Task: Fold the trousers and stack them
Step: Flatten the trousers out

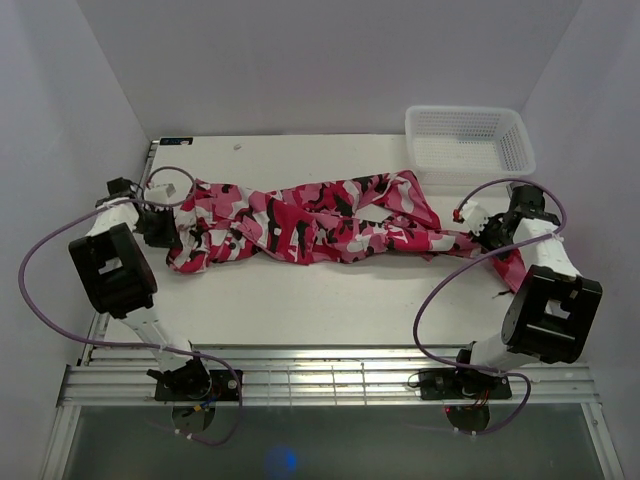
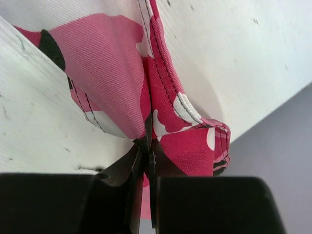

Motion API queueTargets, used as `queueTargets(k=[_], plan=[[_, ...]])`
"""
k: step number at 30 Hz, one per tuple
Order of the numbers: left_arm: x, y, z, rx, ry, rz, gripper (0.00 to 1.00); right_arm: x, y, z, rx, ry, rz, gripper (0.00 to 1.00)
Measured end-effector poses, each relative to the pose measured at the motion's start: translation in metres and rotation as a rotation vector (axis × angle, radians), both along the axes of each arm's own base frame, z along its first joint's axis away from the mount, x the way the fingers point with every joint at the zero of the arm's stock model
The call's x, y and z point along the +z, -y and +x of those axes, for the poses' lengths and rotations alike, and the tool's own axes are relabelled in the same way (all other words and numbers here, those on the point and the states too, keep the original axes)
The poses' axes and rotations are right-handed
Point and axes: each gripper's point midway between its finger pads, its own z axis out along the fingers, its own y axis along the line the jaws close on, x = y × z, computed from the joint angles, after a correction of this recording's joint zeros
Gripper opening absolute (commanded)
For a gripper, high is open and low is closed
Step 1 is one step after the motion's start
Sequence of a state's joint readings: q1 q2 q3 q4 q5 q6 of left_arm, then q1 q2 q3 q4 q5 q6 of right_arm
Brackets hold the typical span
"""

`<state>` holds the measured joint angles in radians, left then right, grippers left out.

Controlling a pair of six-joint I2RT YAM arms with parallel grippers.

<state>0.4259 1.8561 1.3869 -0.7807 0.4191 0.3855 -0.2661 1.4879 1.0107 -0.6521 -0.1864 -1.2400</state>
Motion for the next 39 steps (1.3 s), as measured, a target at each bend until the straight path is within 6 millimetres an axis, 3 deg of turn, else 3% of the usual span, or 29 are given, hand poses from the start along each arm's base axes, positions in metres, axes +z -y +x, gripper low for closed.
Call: queueTargets(k=[1,2,3,5,6,8,11,14,18,21,24,28,32,36,39], plan=[[-0.012,0.007,-0.013,-0.014,-0.036,-0.015,0.32,0.002,0.005,-0.001,-0.009,0.007,-0.009,0.13],[-0.023,0.012,-0.024,-0.025,-0.068,-0.029,0.48,0.004,0.009,-0.002,-0.018,0.011,-0.017,0.19],[-0.032,0.015,-0.035,-0.027,-0.097,-0.041,0.56,0.005,0.013,-0.003,-0.025,0.013,-0.022,0.34],[-0.04,0.013,-0.049,-0.024,-0.13,-0.058,0.72,0.006,0.016,-0.006,-0.038,0.006,-0.022,0.52],[-0.04,0.01,-0.054,-0.021,-0.135,-0.064,0.78,0.007,0.016,-0.008,-0.039,-0.001,-0.013,0.58],[-0.029,0.004,-0.052,-0.016,-0.112,-0.067,0.8,0.014,0.01,-0.009,-0.03,-0.014,0.02,0.6],[0.013,-0.005,-0.032,-0.039,-0.009,-0.06,0.82,0.037,0.001,0.001,-0.007,0.022,0.07,0.63],[0.073,-0.008,0.006,-0.111,0.17,-0.034,0.82,0.057,-0.007,0.011,0.034,0.066,0.103,0.77],[0.136,0.002,0.045,-0.205,0.354,0.003,0.82,0.053,-0.014,0.006,0.092,0.041,0.118,0.95],[0.149,0.023,0.073,-0.267,0.398,-0.01,0.82,0.043,-0.016,0.002,0.126,0.0,0.127,0.98],[0.132,0.045,0.102,-0.299,0.373,-0.061,0.82,0.029,-0.018,-0.003,0.148,-0.056,0.142,0.98],[0.071,0.071,0.122,-0.289,0.244,-0.158,0.81,0.014,-0.019,-0.011,0.17,-0.112,0.149,0.97],[0.019,0.083,0.121,-0.234,0.107,-0.219,0.77,0.001,-0.021,-0.025,0.194,-0.159,0.148,0.97],[0.006,0.086,0.109,-0.201,0.057,-0.243,0.74,-0.022,-0.022,-0.047,0.207,-0.221,0.141,1.0],[0.001,0.089,0.095,-0.189,0.033,-0.255,0.65,-0.038,-0.023,-0.06,0.209,-0.257,0.134,0.88]])
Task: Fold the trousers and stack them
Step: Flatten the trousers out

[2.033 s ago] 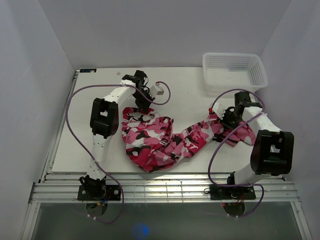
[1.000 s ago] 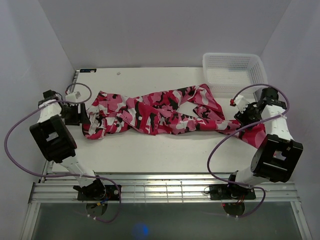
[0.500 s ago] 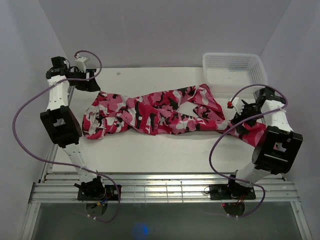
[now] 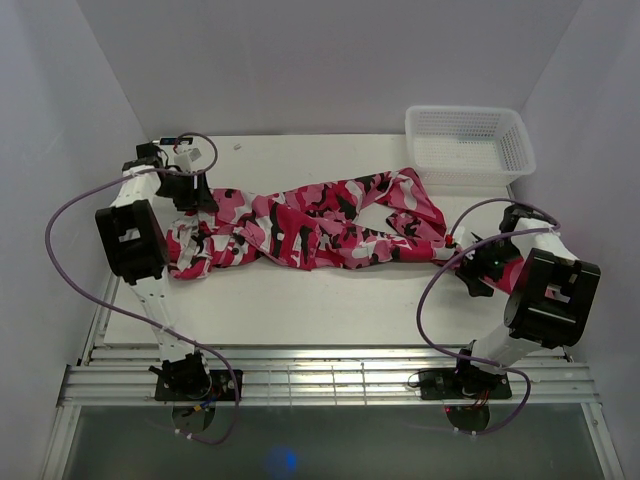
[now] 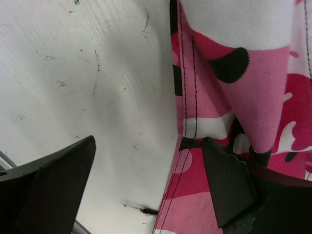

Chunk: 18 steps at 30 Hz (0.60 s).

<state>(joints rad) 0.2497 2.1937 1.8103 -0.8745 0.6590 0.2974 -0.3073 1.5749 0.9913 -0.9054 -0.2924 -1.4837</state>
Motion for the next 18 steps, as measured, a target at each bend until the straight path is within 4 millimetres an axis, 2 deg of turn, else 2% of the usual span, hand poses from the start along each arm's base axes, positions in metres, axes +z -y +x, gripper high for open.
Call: queueTargets(k=[2,3,4,5,6,7,8,9,10,15,16,17,18], plan=[[0.0,0.003,-0.01,0.0,-0.012,-0.011,0.53,-0.003,0.001,-0.001,0.001,-0.001,-0.007,0.75],[0.002,0.004,-0.015,-0.004,-0.012,-0.014,0.49,-0.003,0.002,0.001,0.0,0.009,-0.012,0.62],[0.004,0.005,-0.018,-0.006,-0.009,-0.016,0.44,-0.003,0.003,0.005,0.0,0.022,-0.017,0.57],[0.009,0.007,-0.021,-0.009,-0.003,-0.02,0.32,-0.003,0.004,0.008,-0.004,0.033,-0.02,0.52],[0.014,0.008,-0.023,-0.013,0.008,-0.023,0.25,-0.003,0.005,0.01,-0.009,0.042,-0.023,0.41],[0.021,0.01,-0.026,-0.015,0.018,-0.029,0.17,-0.002,0.006,0.013,-0.008,0.055,-0.027,0.35],[0.028,0.011,-0.027,-0.019,0.036,-0.028,0.05,-0.001,0.007,0.016,-0.013,0.065,-0.03,0.28],[0.037,0.012,-0.028,-0.019,0.053,-0.028,0.0,0.0,0.008,0.019,-0.015,0.079,-0.033,0.13],[0.047,0.012,-0.028,-0.02,0.076,-0.022,0.0,0.003,0.009,0.022,-0.015,0.094,-0.038,0.08],[0.108,0.002,-0.032,0.003,0.216,0.003,0.0,0.026,0.015,0.041,-0.023,0.191,-0.067,0.08],[0.12,-0.003,-0.033,0.017,0.241,0.006,0.0,0.031,0.016,0.044,-0.023,0.21,-0.073,0.13],[0.133,-0.01,-0.034,0.035,0.267,0.011,0.0,0.036,0.017,0.047,-0.025,0.227,-0.079,0.26],[0.144,-0.019,-0.035,0.053,0.294,0.019,0.0,0.041,0.019,0.048,-0.032,0.241,-0.084,0.6]])
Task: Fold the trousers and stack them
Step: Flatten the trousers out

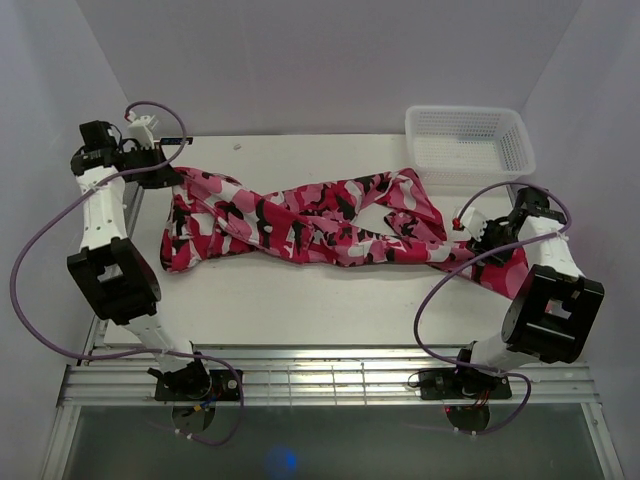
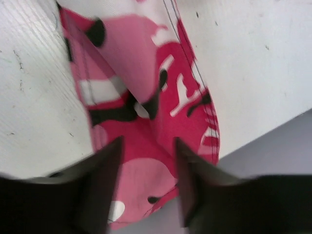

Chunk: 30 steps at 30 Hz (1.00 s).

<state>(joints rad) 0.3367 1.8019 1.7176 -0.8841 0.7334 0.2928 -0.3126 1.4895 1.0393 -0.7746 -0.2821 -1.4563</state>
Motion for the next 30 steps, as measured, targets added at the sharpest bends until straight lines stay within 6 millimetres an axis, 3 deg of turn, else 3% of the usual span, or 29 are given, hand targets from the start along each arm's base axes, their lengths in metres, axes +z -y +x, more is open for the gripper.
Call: queueTargets(k=[1,2,7,13,17,20,21,24,30], plan=[[0.01,-0.008,-0.001,0.019,0.022,0.007,0.0,0.002,0.001,0.001,-0.004,0.008,-0.004,0.83],[0.019,-0.015,-0.003,0.034,0.041,0.015,0.0,0.004,0.003,0.001,-0.004,0.016,-0.01,0.91],[0.034,-0.037,-0.006,0.079,0.077,0.037,0.0,-0.001,0.005,-0.004,0.025,0.022,-0.028,0.9],[0.039,-0.03,-0.012,0.049,0.102,0.022,0.0,-0.043,-0.004,-0.029,0.033,-0.049,-0.004,0.9],[0.059,-0.023,-0.017,0.026,0.16,0.028,0.0,-0.057,-0.004,-0.027,0.025,-0.065,0.007,0.92],[0.072,-0.019,-0.022,0.014,0.195,0.035,0.0,-0.057,-0.004,-0.022,0.023,-0.045,0.012,0.58],[0.075,-0.019,-0.023,0.012,0.205,0.039,0.0,-0.058,-0.005,-0.021,0.02,-0.043,0.015,0.37],[0.081,-0.019,-0.024,0.016,0.222,0.047,0.0,-0.061,-0.003,-0.014,0.008,-0.033,0.016,0.08],[0.091,-0.026,-0.021,0.081,0.244,0.073,0.0,-0.052,0.002,-0.007,-0.017,-0.019,0.037,0.08]])
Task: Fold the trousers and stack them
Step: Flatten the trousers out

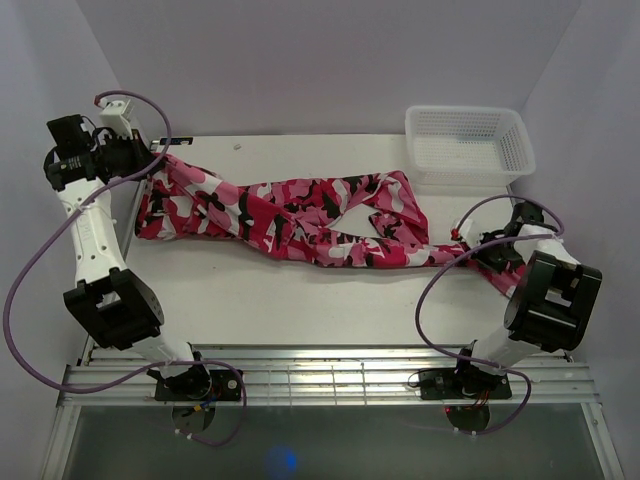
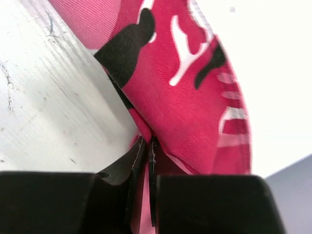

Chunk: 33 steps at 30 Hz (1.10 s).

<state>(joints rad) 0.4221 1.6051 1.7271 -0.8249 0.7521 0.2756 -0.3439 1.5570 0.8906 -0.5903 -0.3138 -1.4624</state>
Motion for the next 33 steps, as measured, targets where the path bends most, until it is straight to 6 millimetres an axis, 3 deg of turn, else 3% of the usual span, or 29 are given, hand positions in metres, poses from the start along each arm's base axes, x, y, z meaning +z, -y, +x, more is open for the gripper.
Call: queueTargets(k=[6,9,15,22,24,25,26,29,31,33], plan=[[-0.003,-0.018,-0.001,0.149,-0.063,0.007,0.0,0.046,0.007,0.014,0.028,0.053,0.006,0.08],[-0.011,-0.024,-0.003,0.205,-0.124,-0.008,0.0,0.057,0.01,0.01,0.056,0.038,-0.008,0.08],[-0.051,-0.03,-0.014,0.281,-0.324,-0.067,0.0,0.04,0.021,-0.018,0.07,-0.114,-0.013,0.08],[-0.094,-0.035,-0.028,0.325,-0.533,-0.12,0.0,0.021,0.035,-0.011,0.036,-0.207,0.004,0.08],[-0.109,-0.037,-0.021,0.327,-0.58,-0.145,0.04,0.015,0.036,-0.006,0.016,-0.228,0.008,0.23],[-0.116,-0.038,-0.016,0.32,-0.597,-0.163,0.19,0.012,0.036,-0.003,0.0,-0.237,0.011,0.31],[-0.123,-0.037,-0.011,0.307,-0.61,-0.179,0.26,0.009,0.036,0.0,-0.013,-0.243,0.01,0.49],[-0.143,-0.035,0.005,0.256,-0.639,-0.231,0.49,0.007,0.042,0.01,-0.067,-0.242,0.006,0.8],[-0.153,-0.033,0.01,0.226,-0.656,-0.258,0.54,0.011,0.044,0.015,-0.086,-0.223,-0.001,0.95],[-0.156,-0.029,0.01,0.194,-0.664,-0.271,0.57,0.017,0.045,0.017,-0.088,-0.202,-0.01,0.99]])
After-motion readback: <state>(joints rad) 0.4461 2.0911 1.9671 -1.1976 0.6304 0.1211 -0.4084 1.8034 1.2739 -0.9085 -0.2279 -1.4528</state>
